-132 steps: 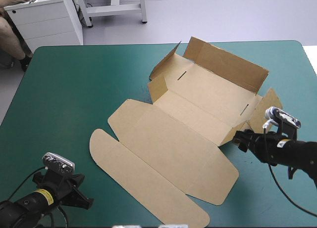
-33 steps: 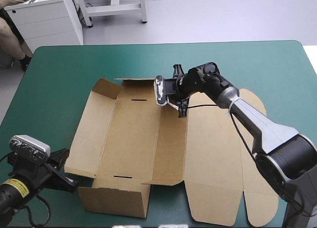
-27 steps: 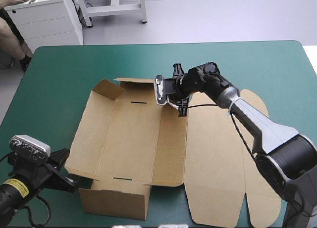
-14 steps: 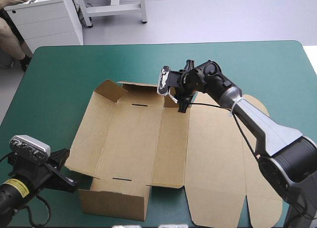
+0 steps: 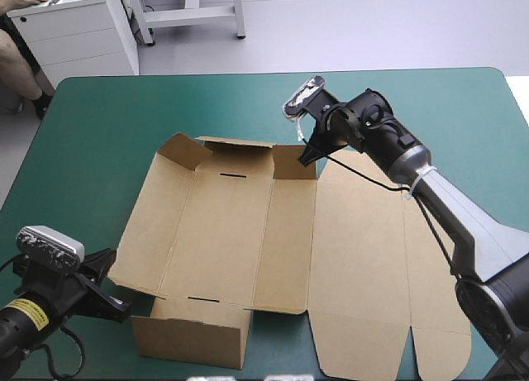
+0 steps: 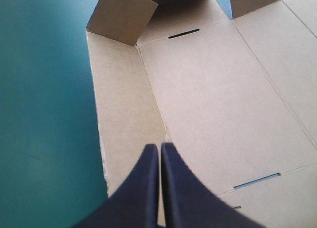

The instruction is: Fold the box

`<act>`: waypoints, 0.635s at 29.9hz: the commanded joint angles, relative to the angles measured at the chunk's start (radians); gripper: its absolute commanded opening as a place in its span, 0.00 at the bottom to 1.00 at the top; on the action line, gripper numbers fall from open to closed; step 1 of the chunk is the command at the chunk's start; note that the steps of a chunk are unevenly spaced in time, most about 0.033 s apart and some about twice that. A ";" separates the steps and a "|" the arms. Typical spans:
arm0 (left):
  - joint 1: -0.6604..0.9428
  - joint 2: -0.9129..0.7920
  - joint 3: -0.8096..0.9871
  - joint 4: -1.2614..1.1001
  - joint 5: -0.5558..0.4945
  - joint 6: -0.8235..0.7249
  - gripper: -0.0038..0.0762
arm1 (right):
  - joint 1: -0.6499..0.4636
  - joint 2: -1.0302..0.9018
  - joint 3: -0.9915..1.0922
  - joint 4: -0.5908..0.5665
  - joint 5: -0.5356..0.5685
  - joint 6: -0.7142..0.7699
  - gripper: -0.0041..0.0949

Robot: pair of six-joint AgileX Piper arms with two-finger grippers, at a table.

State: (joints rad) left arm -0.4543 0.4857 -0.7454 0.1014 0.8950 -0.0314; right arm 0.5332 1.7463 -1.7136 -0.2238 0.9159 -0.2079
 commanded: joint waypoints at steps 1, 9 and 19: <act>-0.007 0.006 -0.034 0.004 -0.060 0.000 0.04 | -0.050 -0.079 -0.034 -0.020 -0.009 0.176 0.02; -0.007 0.006 -0.034 0.004 -0.060 -0.002 0.04 | -0.189 -0.129 -0.032 0.091 0.131 0.208 0.02; -0.007 0.006 -0.034 0.004 -0.052 -0.017 0.04 | -0.220 -0.218 -0.024 0.119 0.179 0.175 0.02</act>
State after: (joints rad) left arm -0.4543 0.4857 -0.7454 0.1014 0.8978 -0.0352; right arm 0.3188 1.6051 -1.7126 -0.0933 1.1242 -0.0250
